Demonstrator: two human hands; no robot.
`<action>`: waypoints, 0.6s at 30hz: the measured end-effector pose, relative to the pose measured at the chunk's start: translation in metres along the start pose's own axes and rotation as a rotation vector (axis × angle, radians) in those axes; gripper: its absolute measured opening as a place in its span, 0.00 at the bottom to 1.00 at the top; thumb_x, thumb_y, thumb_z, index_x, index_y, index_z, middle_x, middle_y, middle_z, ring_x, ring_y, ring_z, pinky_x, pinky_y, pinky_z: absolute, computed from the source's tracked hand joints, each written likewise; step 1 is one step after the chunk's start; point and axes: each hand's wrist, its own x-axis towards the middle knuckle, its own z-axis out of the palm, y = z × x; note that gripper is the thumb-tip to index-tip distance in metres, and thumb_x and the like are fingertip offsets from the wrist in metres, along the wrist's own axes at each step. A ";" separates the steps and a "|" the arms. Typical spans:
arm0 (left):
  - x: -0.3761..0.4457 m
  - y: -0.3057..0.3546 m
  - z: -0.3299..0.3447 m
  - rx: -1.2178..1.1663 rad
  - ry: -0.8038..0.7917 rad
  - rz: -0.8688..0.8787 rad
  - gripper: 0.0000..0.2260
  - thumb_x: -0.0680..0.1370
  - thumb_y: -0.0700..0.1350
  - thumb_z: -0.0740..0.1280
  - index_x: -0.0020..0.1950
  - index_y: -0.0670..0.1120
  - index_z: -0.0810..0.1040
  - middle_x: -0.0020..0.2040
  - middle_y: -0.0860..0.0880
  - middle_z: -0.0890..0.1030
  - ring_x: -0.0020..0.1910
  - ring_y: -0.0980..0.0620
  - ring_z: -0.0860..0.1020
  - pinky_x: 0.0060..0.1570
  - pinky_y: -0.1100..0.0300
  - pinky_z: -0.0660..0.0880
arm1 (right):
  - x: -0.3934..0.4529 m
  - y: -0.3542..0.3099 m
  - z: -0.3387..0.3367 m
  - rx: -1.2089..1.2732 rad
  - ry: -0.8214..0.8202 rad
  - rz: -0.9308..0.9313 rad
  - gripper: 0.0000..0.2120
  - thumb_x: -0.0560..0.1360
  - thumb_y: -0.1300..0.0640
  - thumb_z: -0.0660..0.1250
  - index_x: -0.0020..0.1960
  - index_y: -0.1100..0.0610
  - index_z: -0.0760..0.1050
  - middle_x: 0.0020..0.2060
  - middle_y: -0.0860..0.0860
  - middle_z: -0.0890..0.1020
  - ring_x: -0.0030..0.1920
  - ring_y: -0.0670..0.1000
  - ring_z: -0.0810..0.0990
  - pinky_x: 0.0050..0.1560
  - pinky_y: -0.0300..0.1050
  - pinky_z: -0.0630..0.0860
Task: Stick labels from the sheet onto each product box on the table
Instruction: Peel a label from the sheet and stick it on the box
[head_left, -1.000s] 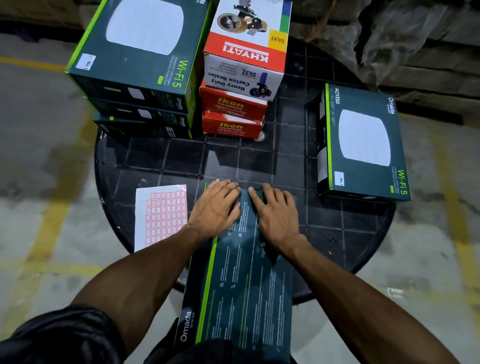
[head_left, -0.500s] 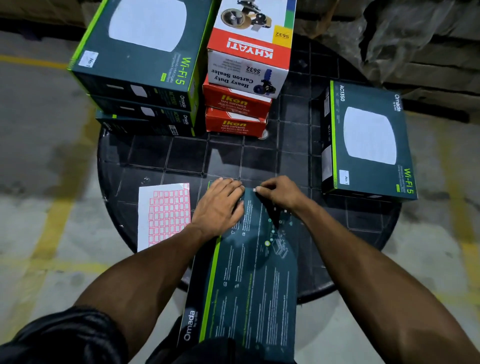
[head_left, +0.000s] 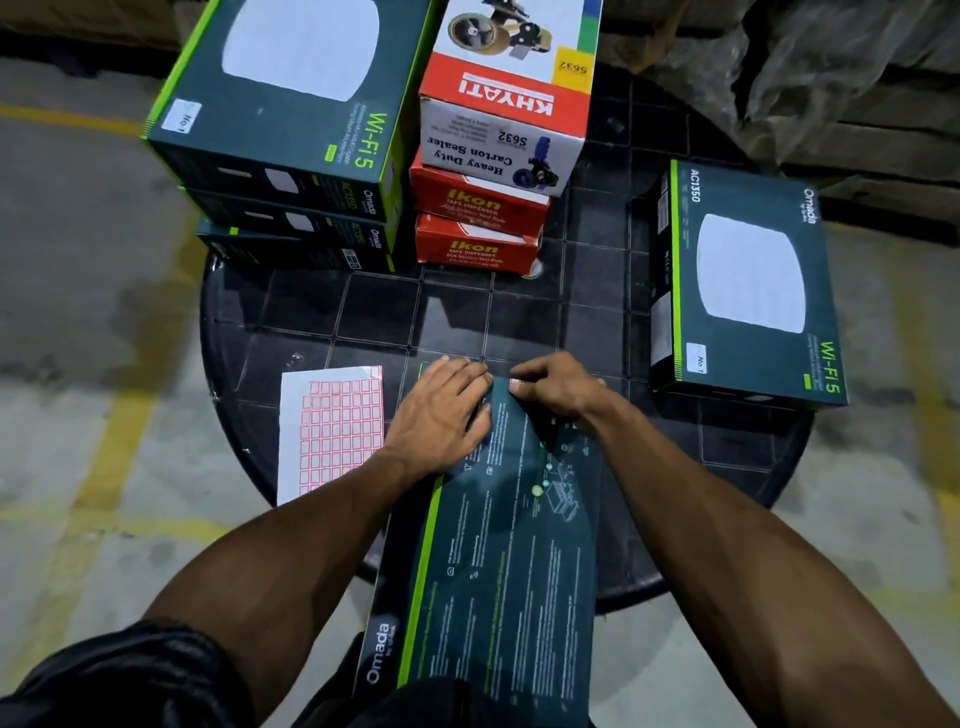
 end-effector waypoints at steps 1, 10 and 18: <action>0.000 0.000 0.000 0.000 0.004 0.001 0.20 0.79 0.52 0.56 0.64 0.43 0.75 0.63 0.44 0.77 0.65 0.47 0.72 0.73 0.49 0.60 | -0.001 0.002 -0.001 0.016 -0.016 0.013 0.16 0.77 0.55 0.70 0.63 0.58 0.79 0.53 0.53 0.83 0.47 0.49 0.79 0.46 0.40 0.76; -0.001 0.001 0.000 -0.018 0.031 0.009 0.20 0.79 0.52 0.56 0.63 0.42 0.75 0.63 0.43 0.77 0.64 0.45 0.72 0.72 0.48 0.62 | 0.017 0.015 0.009 -0.031 0.053 -0.022 0.23 0.70 0.47 0.74 0.64 0.45 0.77 0.59 0.44 0.81 0.63 0.48 0.76 0.71 0.52 0.64; -0.001 0.000 0.001 -0.026 0.019 0.002 0.20 0.78 0.52 0.56 0.63 0.42 0.74 0.63 0.43 0.77 0.64 0.46 0.72 0.71 0.47 0.63 | -0.019 0.019 0.005 -0.306 0.181 -0.246 0.18 0.76 0.49 0.69 0.65 0.43 0.76 0.65 0.43 0.77 0.69 0.47 0.70 0.63 0.46 0.53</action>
